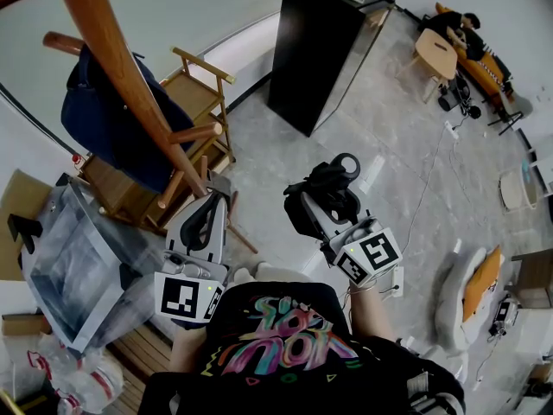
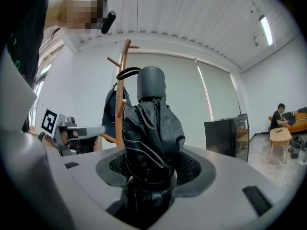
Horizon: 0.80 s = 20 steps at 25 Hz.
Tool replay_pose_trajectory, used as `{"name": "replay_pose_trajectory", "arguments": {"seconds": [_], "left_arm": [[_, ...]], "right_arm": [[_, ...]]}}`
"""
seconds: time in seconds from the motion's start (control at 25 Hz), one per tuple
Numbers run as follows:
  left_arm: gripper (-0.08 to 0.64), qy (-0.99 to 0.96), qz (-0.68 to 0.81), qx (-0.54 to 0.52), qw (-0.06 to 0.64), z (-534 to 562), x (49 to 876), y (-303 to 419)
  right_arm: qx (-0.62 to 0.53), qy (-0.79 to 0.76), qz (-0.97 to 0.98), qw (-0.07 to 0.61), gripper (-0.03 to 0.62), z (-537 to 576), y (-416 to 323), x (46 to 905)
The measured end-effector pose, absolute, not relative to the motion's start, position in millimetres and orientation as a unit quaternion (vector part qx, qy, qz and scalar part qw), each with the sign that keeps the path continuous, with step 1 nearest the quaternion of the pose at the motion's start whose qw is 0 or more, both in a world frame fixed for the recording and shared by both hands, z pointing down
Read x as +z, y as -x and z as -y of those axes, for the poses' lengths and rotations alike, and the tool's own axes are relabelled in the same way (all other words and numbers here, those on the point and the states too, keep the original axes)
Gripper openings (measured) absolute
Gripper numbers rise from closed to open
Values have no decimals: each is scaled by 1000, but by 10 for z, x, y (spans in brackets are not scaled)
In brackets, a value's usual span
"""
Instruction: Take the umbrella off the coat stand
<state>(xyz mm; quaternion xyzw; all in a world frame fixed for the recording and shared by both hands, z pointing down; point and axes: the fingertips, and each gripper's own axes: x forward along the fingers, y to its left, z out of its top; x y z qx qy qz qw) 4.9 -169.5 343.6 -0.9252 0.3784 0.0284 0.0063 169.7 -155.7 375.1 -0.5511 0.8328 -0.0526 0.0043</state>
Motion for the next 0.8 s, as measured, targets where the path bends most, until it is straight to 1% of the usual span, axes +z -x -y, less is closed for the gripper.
{"name": "replay_pose_trajectory", "arguments": {"seconds": [0.8], "left_arm": [[32,922,-385,27,3,1670,3445,-44]], "right_arm": [[-55,546,-836,3,245,1535,-1708,3728]]}}
